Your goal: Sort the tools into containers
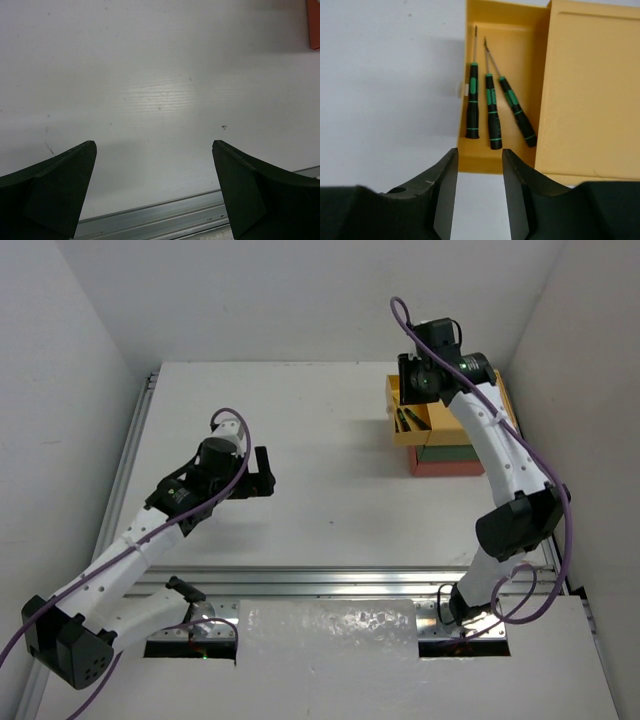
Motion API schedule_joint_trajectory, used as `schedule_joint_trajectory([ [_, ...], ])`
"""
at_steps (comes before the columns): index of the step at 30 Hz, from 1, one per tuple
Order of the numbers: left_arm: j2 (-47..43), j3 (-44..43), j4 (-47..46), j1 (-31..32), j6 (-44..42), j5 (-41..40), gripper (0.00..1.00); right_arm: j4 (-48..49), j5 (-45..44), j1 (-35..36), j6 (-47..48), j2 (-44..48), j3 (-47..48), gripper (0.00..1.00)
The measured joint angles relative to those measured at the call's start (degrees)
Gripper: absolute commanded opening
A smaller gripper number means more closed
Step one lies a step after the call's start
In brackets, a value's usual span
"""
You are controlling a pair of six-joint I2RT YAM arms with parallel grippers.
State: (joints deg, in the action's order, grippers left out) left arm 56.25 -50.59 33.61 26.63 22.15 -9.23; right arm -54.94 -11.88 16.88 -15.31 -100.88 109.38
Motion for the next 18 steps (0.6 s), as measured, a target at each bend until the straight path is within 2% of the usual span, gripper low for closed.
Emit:
schedule_joint_trajectory([
  [3,-0.22,0.00,-0.04,0.00,-0.04,0.02,1.00,1.03,3.34,0.42,-0.70,1.86,-0.09,0.02],
  [6,-0.44,0.00,-0.09,0.00,-0.07,0.02,1.00,3.93,7.52,2.69,-1.38,4.11,-3.41,0.00],
  [9,-0.46,0.00,-0.17,0.00,-0.04,0.02,1.00,5.86,7.58,7.37,-1.29,2.69,-4.63,0.00],
  [14,-0.50,0.00,-0.33,0.00,-0.04,-0.04,1.00,6.69,2.38,14.49,-1.11,-8.72,-0.66,0.00],
  [18,-0.57,0.00,-0.33,0.00,-0.04,-0.24,1.00,4.66,-7.37,14.93,-0.70,-18.67,5.66,0.00],
])
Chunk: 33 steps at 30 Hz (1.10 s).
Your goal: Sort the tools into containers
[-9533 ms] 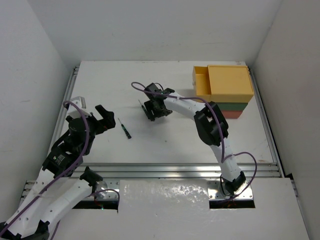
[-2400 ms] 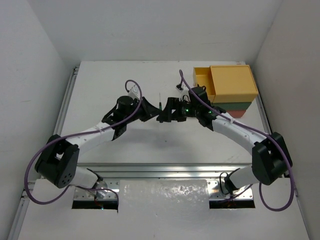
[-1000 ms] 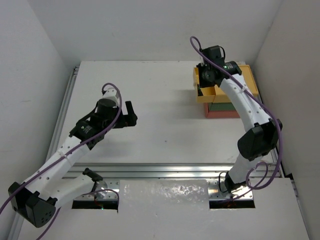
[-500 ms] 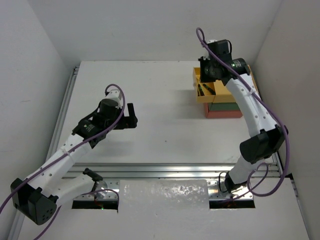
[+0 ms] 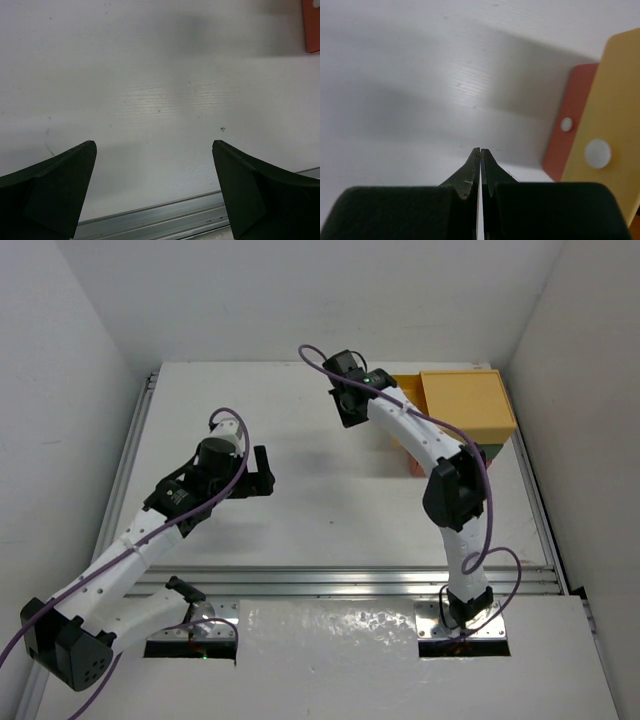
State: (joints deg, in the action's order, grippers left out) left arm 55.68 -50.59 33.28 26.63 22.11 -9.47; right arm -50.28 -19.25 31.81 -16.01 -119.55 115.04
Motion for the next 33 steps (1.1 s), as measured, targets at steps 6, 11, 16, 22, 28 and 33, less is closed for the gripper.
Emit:
schedule_joint_trajectory([
  [6,-0.57,0.04,-0.07,0.02,0.00,0.31,1.00,-2.51,-9.03,-3.76,0.22,-4.28,3.06,0.00],
  [11,-0.50,0.04,-0.09,0.02,-0.42,1.95,1.00,-2.14,-10.40,-8.13,0.33,-2.36,2.05,0.00],
  [16,-0.50,0.04,-0.15,0.02,-0.72,2.99,1.00,-2.10,-11.41,-10.05,1.44,-0.37,1.88,0.00],
  [22,-0.50,0.04,-0.50,0.02,-0.87,3.67,1.00,-1.60,-11.85,-10.69,3.48,0.26,0.98,0.00],
  [28,-0.50,0.04,-0.50,0.02,-0.87,3.98,1.00,-1.18,-11.91,-12.02,5.01,0.35,-1.73,0.00],
  [33,-0.48,0.07,-0.52,0.02,-0.87,4.33,1.00,-0.35,-12.46,-13.38,5.60,1.14,-4.79,0.00],
])
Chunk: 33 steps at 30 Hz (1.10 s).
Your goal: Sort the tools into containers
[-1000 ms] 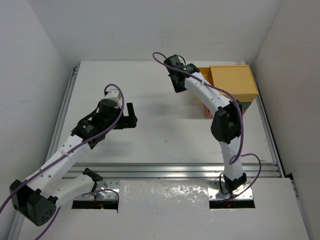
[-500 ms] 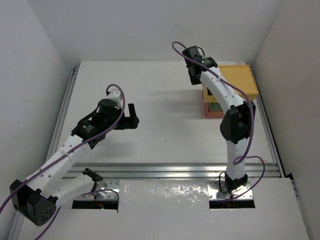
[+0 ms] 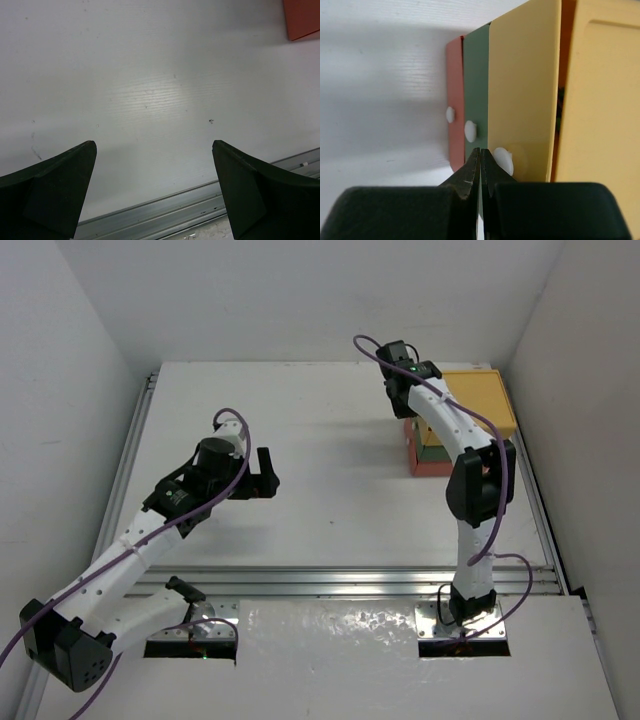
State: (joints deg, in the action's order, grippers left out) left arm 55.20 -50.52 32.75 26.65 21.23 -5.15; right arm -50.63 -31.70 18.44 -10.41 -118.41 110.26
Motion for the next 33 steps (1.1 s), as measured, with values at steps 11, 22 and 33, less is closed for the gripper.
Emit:
schedule_joint_trajectory([
  [11,0.20,0.74,-0.33,0.28,-0.02,0.11,1.00,0.98,-1.68,-0.31,0.35,1.88,-0.94,0.00],
  [22,0.15,0.74,-0.33,0.31,0.07,-0.61,1.00,0.02,3.37,-0.22,-0.04,5.25,-1.77,0.09],
  [33,-1.29,-13.03,8.68,0.04,5.68,-23.67,1.00,6.19,21.07,7.30,-4.61,46.31,-25.64,0.99],
])
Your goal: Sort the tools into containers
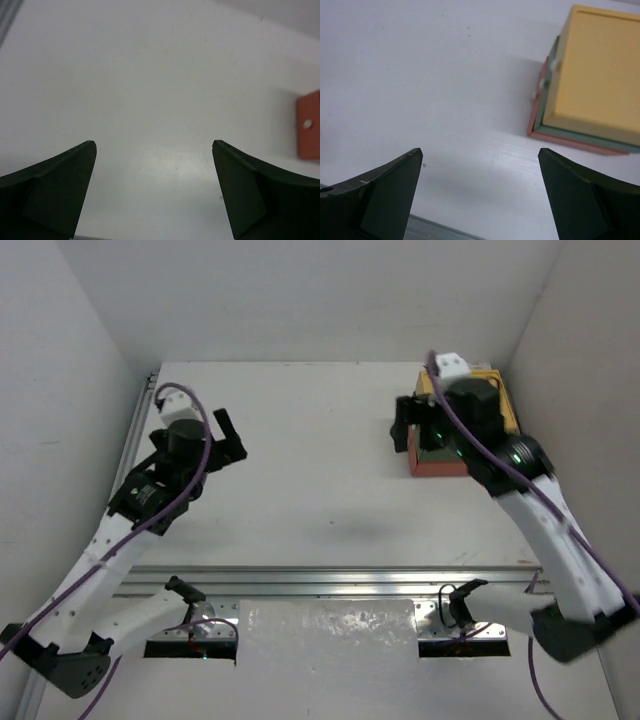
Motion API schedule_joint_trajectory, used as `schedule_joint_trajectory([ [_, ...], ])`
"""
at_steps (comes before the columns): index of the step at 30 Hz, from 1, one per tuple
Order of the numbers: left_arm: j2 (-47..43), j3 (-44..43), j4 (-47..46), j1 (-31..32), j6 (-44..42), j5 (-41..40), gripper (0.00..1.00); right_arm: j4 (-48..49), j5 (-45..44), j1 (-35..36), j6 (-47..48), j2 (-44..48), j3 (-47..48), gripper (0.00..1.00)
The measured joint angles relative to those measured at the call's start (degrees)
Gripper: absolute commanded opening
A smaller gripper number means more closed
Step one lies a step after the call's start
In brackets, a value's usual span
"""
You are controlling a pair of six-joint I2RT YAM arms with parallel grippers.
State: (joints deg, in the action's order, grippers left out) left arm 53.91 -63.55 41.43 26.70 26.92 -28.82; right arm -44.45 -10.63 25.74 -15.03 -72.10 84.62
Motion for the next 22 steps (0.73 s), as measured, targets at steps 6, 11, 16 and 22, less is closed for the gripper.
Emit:
schedule_joint_trajectory([
  [6,-10.01,-5.66,-1.49,-0.07,-0.83,-12.61,1.00,0.76,-3.91,-0.20,-3.87,25.70,-15.54,0.99],
  [11,-24.98,7.26,-3.32,-0.07,-2.03,-16.52,1.00,-5.49,-6.71,-0.24,-6.73,36.76,-27.41,0.99],
  [16,-34.34,16.90,-4.35,-0.07,-3.74,-14.60,1.00,-6.84,-8.76,-0.26,-7.04,43.23,-34.80,0.99],
  [22,-35.91,17.88,-6.16,-0.07,-4.04,-13.27,1.00,-7.04,-9.90,-0.26,-7.72,43.19,-37.33,0.99],
])
